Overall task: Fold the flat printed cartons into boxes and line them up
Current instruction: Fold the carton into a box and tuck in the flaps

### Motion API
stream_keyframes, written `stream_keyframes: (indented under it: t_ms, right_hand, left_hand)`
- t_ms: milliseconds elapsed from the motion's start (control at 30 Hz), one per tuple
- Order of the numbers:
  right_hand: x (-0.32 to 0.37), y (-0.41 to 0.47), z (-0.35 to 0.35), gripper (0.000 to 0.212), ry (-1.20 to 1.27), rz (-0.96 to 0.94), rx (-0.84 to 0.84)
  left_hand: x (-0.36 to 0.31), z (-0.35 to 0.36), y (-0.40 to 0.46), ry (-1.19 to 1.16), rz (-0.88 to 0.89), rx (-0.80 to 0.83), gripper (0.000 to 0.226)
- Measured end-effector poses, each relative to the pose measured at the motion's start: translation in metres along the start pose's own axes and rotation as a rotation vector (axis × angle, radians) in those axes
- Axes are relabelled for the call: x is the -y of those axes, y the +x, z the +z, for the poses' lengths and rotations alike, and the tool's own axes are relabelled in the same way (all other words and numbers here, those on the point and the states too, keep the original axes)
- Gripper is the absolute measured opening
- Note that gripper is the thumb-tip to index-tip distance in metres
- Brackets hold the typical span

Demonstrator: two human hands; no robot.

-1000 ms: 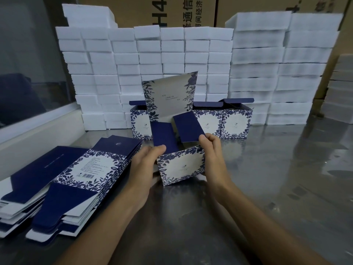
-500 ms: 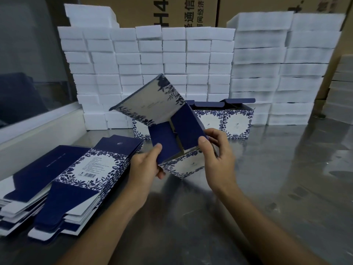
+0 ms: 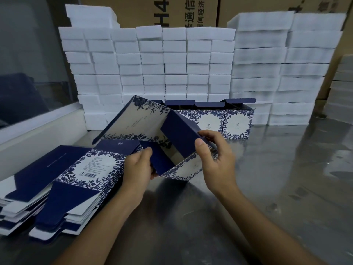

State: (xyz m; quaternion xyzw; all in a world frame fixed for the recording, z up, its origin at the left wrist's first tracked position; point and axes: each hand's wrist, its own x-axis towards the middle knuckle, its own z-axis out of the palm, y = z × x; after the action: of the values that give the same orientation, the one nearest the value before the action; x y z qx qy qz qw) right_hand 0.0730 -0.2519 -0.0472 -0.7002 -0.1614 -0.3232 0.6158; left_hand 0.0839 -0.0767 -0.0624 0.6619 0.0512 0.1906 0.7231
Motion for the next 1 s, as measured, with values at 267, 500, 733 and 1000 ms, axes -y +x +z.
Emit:
stream_keyframes:
  t_ms: [267,500,733,1000]
  right_hand:
    - [-0.001,0.001,-0.002,0.035,-0.001,-0.061,-0.008]
    - [-0.004,0.002,-0.003,0.043,-0.011,-0.085,0.003]
    - [-0.008,0.005,-0.005,0.036,0.023,-0.042,0.007]
    - [-0.029,0.002,0.0,0.034,-0.08,0.095,0.116]
  left_hand:
    - [-0.005,-0.005,-0.001,-0.082,0.041,-0.089,0.044]
    - [-0.006,-0.007,0.0,-0.097,0.038,-0.123,0.045]
    - [-0.006,-0.003,-0.004,-0.034,0.099,-0.011,0.025]
    - [-0.006,0.004,-0.009,-0.072,0.118,0.029,0.027]
